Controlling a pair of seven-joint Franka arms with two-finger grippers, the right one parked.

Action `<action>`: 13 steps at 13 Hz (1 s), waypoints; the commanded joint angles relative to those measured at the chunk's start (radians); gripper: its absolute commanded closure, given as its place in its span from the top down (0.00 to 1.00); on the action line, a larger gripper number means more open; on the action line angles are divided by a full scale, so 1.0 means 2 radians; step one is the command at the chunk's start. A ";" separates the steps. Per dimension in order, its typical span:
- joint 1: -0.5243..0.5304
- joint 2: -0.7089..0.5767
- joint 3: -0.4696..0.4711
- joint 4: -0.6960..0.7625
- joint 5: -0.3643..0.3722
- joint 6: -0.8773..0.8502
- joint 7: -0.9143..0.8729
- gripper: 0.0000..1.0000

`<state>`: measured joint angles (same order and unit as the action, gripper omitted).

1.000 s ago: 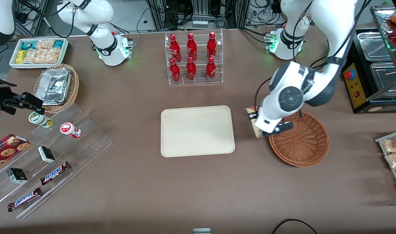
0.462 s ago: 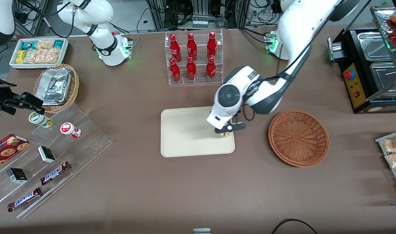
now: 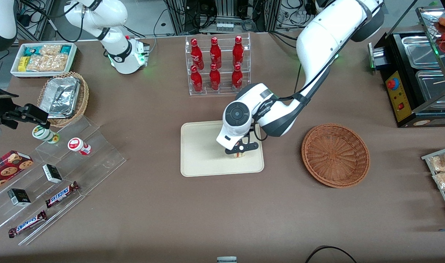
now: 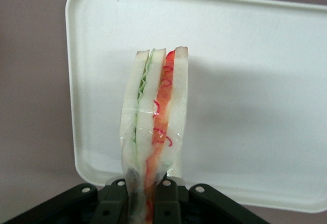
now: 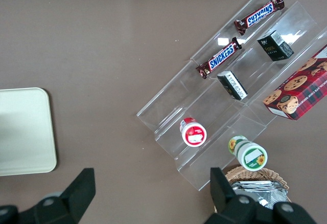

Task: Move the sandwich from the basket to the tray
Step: 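Carry the sandwich over the cream tray with the left gripper, then lower the sandwich onto the tray and open the left gripper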

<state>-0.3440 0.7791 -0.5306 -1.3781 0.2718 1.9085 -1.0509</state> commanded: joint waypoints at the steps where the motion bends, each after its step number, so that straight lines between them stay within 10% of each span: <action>1: -0.025 0.051 0.001 0.066 0.030 -0.007 -0.028 0.00; 13: -0.049 0.091 0.002 0.094 0.046 0.014 -0.061 0.00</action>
<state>-0.4208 0.9345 -0.5304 -1.2328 0.3364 1.9377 -1.1360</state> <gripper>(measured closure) 0.850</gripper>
